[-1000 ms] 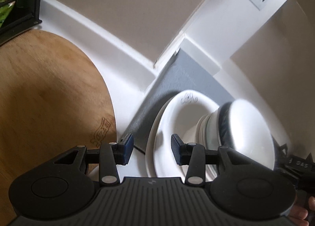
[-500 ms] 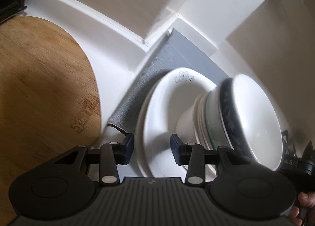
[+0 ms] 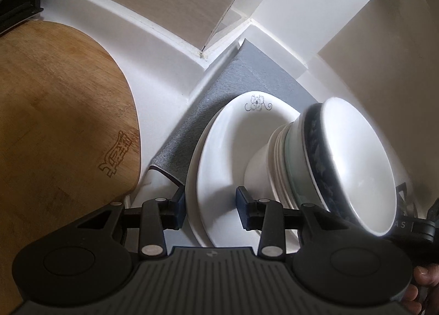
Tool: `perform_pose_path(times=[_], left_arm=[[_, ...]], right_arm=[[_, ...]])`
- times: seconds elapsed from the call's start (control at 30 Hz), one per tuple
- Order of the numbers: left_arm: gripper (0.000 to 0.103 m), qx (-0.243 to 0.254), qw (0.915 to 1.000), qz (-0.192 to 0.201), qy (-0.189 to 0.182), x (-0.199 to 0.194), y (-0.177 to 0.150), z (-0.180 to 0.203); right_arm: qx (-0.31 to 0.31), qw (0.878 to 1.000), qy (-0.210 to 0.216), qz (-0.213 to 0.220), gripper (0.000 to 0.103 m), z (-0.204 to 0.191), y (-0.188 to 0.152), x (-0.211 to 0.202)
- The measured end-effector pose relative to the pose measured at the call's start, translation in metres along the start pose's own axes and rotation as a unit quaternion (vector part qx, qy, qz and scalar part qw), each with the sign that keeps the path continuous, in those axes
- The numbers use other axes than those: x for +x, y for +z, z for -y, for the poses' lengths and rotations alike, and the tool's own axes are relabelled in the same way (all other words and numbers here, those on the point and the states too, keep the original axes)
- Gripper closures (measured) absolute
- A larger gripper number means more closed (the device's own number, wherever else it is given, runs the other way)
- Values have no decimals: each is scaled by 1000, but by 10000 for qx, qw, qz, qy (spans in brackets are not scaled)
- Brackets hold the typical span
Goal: Organize plates and bowls
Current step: 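Lower the bowl stack onto the flower-patterned plates and open both grippers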
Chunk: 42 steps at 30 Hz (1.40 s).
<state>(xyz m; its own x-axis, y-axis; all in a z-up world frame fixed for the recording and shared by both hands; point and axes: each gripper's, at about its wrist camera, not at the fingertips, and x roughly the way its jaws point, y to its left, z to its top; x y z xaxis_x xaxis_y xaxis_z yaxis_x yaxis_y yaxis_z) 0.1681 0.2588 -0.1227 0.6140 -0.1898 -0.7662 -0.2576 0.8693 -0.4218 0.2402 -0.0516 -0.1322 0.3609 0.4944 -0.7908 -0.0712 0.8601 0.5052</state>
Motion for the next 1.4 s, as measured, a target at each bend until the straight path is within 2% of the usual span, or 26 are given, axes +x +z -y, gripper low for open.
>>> perform_pose_path(times=[0.2, 0.53, 0.6, 0.67, 0.8, 1.13, 1.4], left_arm=[[61, -106, 9999, 77, 41, -6, -5, -1], [67, -260, 9994, 145, -151, -12, -9, -10], [67, -232, 9995, 132, -147, -12, -8, -10], [67, -204, 9996, 123, -115, -12, -7, -9], [67, -195, 9997, 112, -59, -10, -5, -4], [66, -53, 10000, 73, -5, 3, -4, 29], [66, 84, 9999, -55, -88, 26, -10, 68]], right_arm=[[-63, 10000, 22, -13, 60, 3, 5, 0], [-112, 9999, 110, -47, 59, 9, 6, -4], [-143, 9998, 124, -56, 62, 9, 7, -4], [-131, 9995, 267, -81, 71, 11, 8, -3], [-167, 9994, 292, -86, 72, 10, 10, -2], [-77, 9995, 295, -81, 72, 26, 17, -9], [69, 9997, 228, 5, 72, 60, 21, -29]])
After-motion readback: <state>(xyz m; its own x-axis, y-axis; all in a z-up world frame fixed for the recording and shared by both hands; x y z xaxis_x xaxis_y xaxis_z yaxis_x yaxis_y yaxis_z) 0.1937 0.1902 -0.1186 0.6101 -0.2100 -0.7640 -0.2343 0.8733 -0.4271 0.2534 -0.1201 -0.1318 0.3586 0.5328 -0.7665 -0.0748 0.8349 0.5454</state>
